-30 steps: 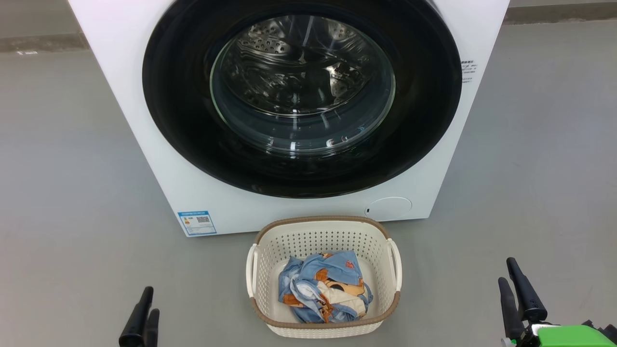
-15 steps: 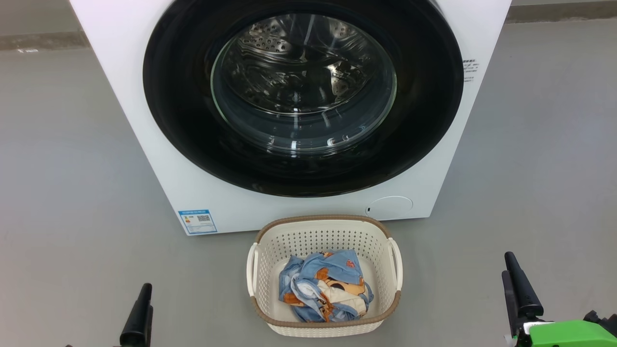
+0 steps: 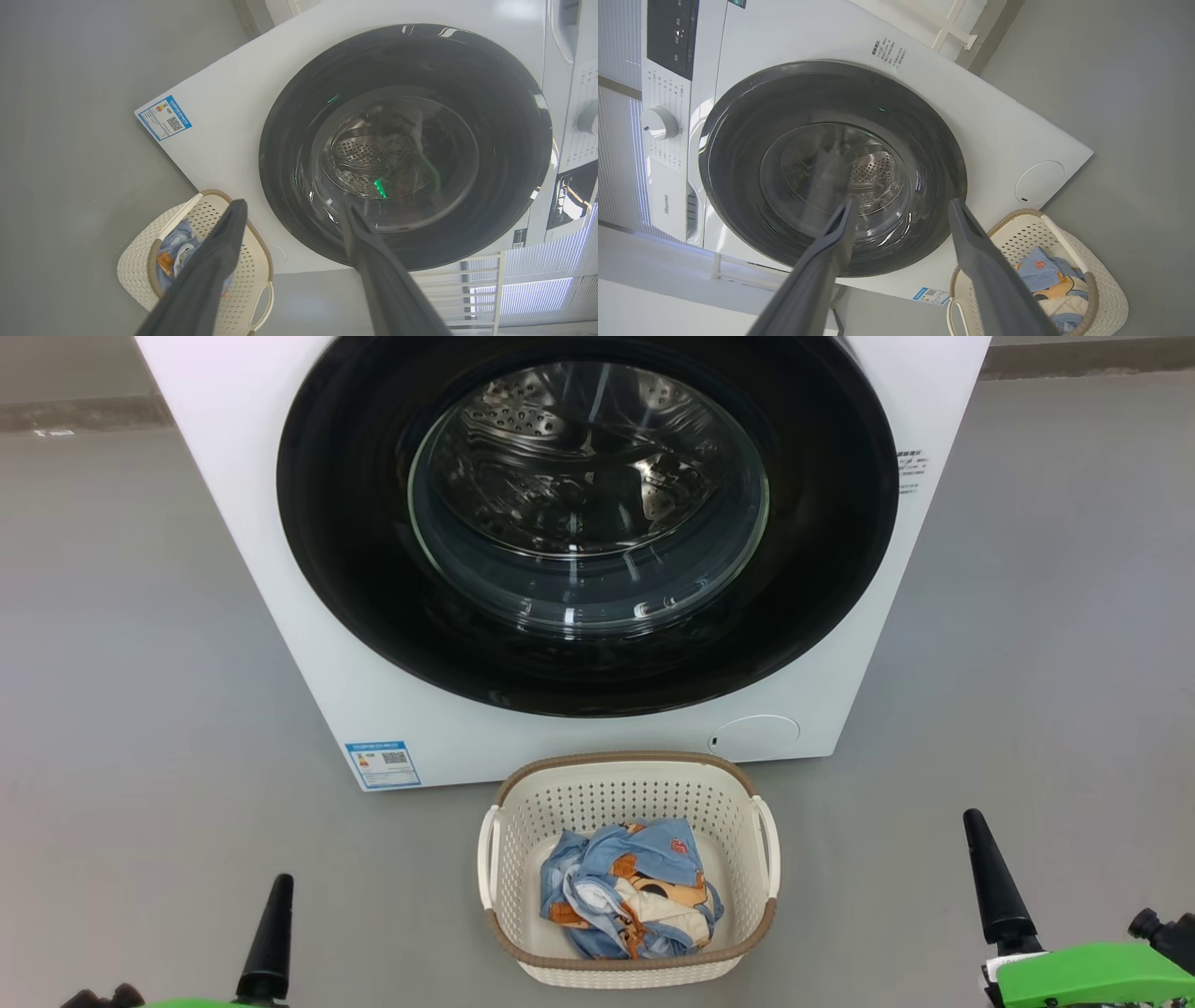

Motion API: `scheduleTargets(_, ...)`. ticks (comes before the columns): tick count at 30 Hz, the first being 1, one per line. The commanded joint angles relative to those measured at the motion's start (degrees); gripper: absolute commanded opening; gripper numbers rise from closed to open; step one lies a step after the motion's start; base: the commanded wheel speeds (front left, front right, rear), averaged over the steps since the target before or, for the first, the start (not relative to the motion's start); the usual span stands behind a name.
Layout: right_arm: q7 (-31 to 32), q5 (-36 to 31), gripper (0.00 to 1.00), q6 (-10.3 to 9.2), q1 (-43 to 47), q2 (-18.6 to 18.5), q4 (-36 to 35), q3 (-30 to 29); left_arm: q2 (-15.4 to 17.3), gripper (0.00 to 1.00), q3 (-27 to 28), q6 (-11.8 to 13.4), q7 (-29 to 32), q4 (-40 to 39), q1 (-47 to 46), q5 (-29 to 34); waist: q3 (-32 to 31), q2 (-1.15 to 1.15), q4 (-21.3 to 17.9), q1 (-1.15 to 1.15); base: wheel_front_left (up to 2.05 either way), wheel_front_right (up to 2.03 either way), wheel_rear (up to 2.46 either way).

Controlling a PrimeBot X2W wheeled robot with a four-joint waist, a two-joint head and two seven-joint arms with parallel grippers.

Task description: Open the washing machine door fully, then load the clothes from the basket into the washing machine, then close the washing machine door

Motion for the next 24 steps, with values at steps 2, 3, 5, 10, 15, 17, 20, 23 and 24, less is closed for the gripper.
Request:
scheduleTargets(2, -0.8, -3.5, 1.00, 0.04, -0.3, -0.6, -2.3, 0.9, 1.5, 1.00, 0.7, -0.1, -1.0, -2.2, -1.3, 3.1, 0.0, 0.00, 0.0, -0.01, 0.00, 0.00, 0.00)
scheduleTargets(3, -1.0, -4.5, 1.00, 0.04, -0.3, -0.6, -2.5, 1.0, 1.5, 1.00, 0.6, -0.1, -1.2, -2.3, -1.2, 4.0, 0.1, 0.00, 0.0, -0.01, 0.00, 0.00, 0.00)
scheduleTargets(5, -1.3, -6.7, 1.00, 0.04, -0.2, -0.6, -2.8, 1.1, 1.7, 1.00, 0.5, -0.1, -1.5, -2.7, -1.2, 6.3, 0.1, 0.00, 0.0, -0.01, 0.00, 0.00, 0.00)
scheduleTargets(10, -2.1, -12.7, 1.00, 0.04, -0.1, -0.6, -3.6, 1.6, 2.0, 1.00, 0.3, -0.1, -2.3, -3.5, -1.2, 10.9, 0.2, 0.00, 0.1, -0.01, 0.00, 0.00, 0.00)
scheduleTargets(15, -3.0, -19.0, 1.00, 0.05, 0.0, -0.9, -4.2, 2.1, 2.3, 1.00, 0.1, -0.1, -3.1, -4.5, -1.1, 16.0, 0.3, 0.00, 0.2, -0.01, 0.00, 0.00, 0.00)
scheduleTargets(17, -3.3, -21.7, 1.00, 0.05, 0.0, -1.2, -4.4, 2.6, 2.5, 1.00, 0.1, -0.2, -3.5, -4.9, -1.0, 18.2, 0.4, 0.00, 0.3, -0.01, 0.00, 0.00, 0.00)
scheduleTargets(20, -4.0, -26.7, 1.00, 0.05, -0.1, -1.6, -4.6, 3.3, 2.6, 1.00, 0.2, -0.2, -4.1, -5.5, -0.8, 22.1, 0.4, 0.00, 0.3, -0.01, 0.00, 0.00, 0.00)
scheduleTargets(23, -4.5, -30.0, 1.00, 0.05, -0.2, -1.8, -4.8, 3.7, 2.8, 1.00, 0.1, -0.2, -4.6, -6.0, -0.7, 25.0, 0.4, 0.00, 0.4, -0.01, 0.00, 0.00, 0.00)
scheduleTargets(24, -4.7, -31.1, 1.00, 0.05, -0.2, -1.9, -4.8, 3.8, 2.9, 1.00, 0.0, -0.2, -4.8, -6.2, -0.7, 25.9, 0.4, 0.00, 0.5, -0.01, 0.00, 0.00, 0.00)
